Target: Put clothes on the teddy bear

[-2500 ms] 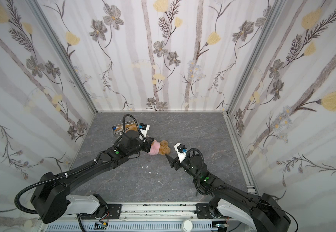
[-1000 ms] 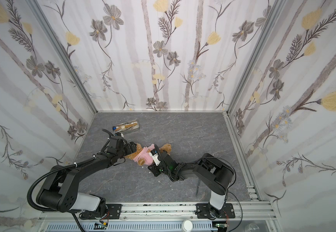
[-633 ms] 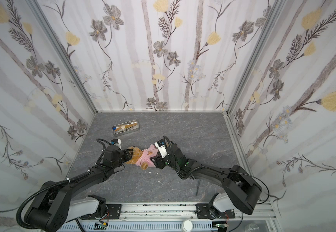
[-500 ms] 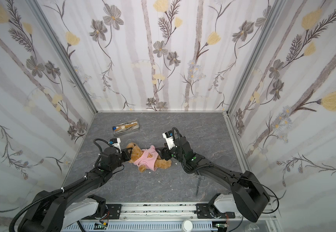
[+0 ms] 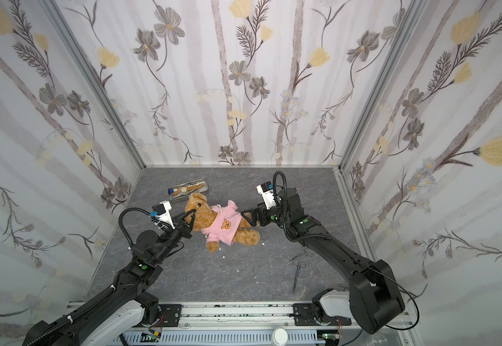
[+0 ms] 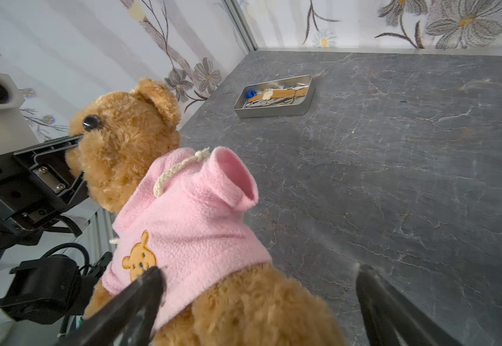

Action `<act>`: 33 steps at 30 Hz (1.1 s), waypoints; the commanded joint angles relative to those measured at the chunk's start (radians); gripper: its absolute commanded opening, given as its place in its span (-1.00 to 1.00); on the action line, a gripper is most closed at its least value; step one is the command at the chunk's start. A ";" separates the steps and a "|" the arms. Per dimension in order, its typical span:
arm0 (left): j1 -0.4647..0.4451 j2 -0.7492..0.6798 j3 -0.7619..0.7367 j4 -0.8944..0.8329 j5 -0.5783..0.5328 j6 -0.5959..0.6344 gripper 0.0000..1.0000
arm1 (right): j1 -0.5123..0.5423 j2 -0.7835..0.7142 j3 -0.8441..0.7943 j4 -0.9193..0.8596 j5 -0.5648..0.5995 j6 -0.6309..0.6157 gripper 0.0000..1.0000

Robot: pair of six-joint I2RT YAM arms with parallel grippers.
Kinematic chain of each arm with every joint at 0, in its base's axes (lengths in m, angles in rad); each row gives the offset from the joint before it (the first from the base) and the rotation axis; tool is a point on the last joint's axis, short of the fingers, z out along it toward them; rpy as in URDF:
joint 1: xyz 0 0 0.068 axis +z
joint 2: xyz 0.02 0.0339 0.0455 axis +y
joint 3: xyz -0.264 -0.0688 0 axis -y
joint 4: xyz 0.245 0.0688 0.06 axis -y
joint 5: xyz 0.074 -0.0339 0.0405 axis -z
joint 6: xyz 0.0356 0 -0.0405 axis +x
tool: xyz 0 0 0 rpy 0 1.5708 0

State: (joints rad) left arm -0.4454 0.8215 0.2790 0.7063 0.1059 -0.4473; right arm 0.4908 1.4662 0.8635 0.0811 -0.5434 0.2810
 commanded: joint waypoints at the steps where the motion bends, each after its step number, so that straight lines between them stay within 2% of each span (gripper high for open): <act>1: -0.020 -0.014 0.004 0.091 0.014 0.015 -1.00 | -0.006 0.010 0.000 0.078 -0.133 0.010 0.99; 9: -0.053 -0.011 0.022 0.099 0.065 0.083 -1.00 | -0.017 0.089 0.039 -0.029 -0.288 -0.135 0.99; 13: -0.062 -0.016 0.029 0.106 0.047 0.076 -1.00 | -0.014 0.099 -0.029 0.077 -0.388 -0.081 0.99; 22: -0.099 -0.024 0.025 0.136 0.025 0.051 -1.00 | 0.001 0.087 -0.158 0.265 -0.425 0.017 0.99; 26: -0.112 -0.021 0.022 0.163 -0.006 0.003 -1.00 | 0.031 0.094 -0.217 0.459 -0.438 0.126 0.95; 29: -0.125 -0.028 0.016 0.177 -0.049 -0.025 -1.00 | 0.060 0.091 -0.251 0.598 -0.413 0.193 0.77; 30: -0.127 -0.031 0.012 0.179 -0.067 -0.035 -1.00 | 0.067 0.088 -0.262 0.652 -0.406 0.219 0.64; 33: -0.133 -0.043 -0.008 0.179 -0.113 -0.055 -1.00 | 0.069 0.075 -0.292 0.784 -0.378 0.272 0.09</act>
State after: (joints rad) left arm -0.5747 0.7879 0.2817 0.7979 0.0574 -0.4461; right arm 0.5571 1.5543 0.5869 0.6292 -0.9337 0.4694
